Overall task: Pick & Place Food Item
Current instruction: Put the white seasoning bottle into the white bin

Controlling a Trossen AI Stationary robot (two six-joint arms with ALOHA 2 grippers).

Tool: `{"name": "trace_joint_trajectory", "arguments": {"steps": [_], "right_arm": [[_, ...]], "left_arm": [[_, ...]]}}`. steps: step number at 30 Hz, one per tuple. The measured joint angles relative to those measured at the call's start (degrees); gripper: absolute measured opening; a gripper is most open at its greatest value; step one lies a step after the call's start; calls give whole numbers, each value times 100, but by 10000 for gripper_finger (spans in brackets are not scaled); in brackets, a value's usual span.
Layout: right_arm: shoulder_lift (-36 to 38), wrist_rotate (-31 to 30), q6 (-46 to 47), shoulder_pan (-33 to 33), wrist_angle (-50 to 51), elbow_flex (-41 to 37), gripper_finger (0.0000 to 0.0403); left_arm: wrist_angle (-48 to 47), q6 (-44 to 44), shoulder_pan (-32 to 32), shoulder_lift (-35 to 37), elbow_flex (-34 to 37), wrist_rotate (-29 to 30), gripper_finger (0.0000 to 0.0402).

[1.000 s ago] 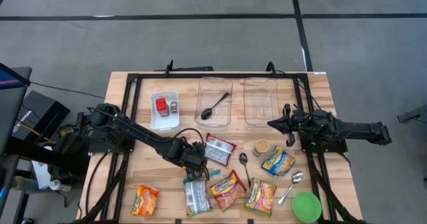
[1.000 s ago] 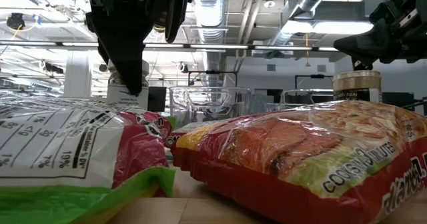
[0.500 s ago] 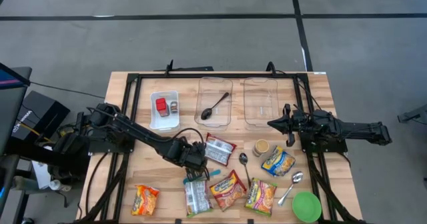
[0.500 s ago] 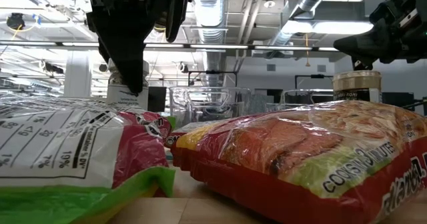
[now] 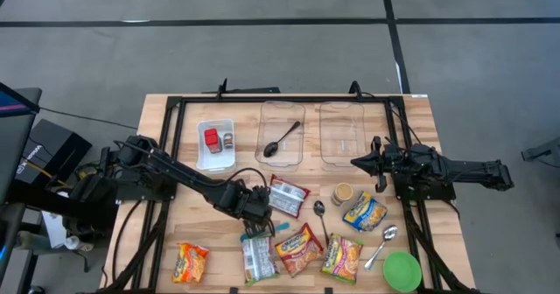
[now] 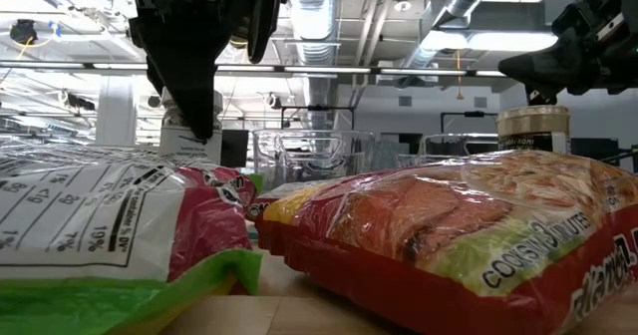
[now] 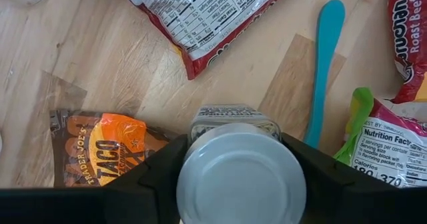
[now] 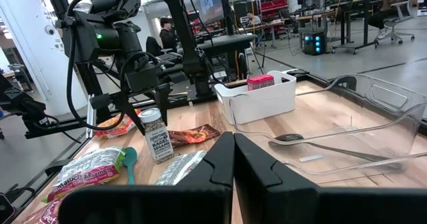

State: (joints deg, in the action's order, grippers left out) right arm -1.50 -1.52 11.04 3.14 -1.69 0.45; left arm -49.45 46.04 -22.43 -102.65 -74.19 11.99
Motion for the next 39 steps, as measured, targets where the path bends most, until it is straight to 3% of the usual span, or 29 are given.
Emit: {"name": "trace_joint_trajectory", "arguments": {"steps": [6, 10, 21, 39], "right_arm": [[0, 0, 0, 1, 0, 0, 0], [0, 0, 0, 1, 0, 0, 0], [1, 0, -1, 0, 2, 0, 0], [0, 0, -2, 2, 0, 0, 0]], "left_arm": [[-4, -2, 1, 0, 0, -112, 216], [0, -2, 1, 0, 0, -113, 192], [91, 93, 1, -4, 2, -101, 205], [269, 96, 1, -5, 4, -98, 193]]}}
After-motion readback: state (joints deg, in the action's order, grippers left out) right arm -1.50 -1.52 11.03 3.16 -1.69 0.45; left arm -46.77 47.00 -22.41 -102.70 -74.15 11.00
